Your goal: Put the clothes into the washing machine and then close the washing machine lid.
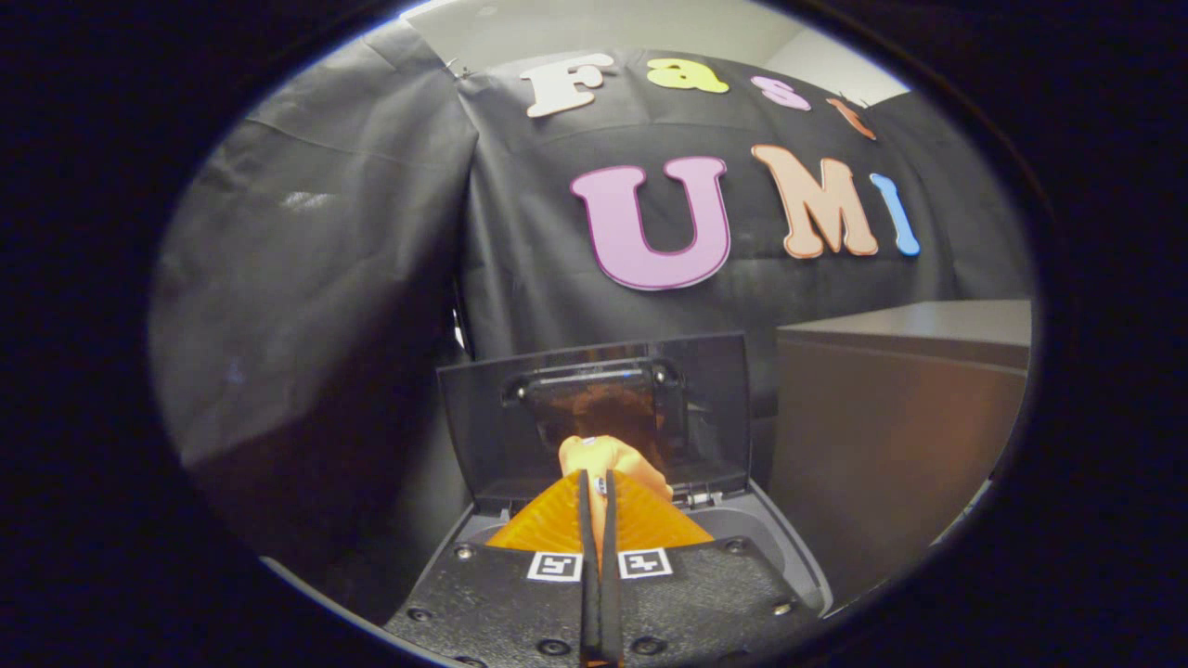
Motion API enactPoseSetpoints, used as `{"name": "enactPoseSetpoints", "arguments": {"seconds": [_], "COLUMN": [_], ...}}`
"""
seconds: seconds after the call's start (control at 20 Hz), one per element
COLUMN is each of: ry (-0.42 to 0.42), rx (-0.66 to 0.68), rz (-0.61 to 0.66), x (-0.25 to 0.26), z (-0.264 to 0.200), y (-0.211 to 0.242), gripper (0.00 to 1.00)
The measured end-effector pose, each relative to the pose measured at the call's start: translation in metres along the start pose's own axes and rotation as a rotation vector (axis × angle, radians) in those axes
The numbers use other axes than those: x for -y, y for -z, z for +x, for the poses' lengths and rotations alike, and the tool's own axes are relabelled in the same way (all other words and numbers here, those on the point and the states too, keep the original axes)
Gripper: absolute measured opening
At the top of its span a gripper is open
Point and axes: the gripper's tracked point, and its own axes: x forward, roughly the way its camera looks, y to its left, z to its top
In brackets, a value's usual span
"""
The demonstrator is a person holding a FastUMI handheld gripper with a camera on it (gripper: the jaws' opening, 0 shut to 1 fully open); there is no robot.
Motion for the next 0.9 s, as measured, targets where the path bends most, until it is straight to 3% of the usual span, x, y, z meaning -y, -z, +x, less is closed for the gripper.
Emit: {"name": "enactPoseSetpoints", "arguments": {"seconds": [0.25, 0.6, 0.9], "ry": [0.014, 0.023, 0.064], "rx": [-0.077, -0.157, -0.133], "rz": [-0.051, -0.058, -0.056], "x": [0.001, 0.003, 0.017], "z": [0.009, 0.021, 0.019], "y": [0.06, 0.103, 0.085], "gripper": [0.01, 0.03, 0.12]}}
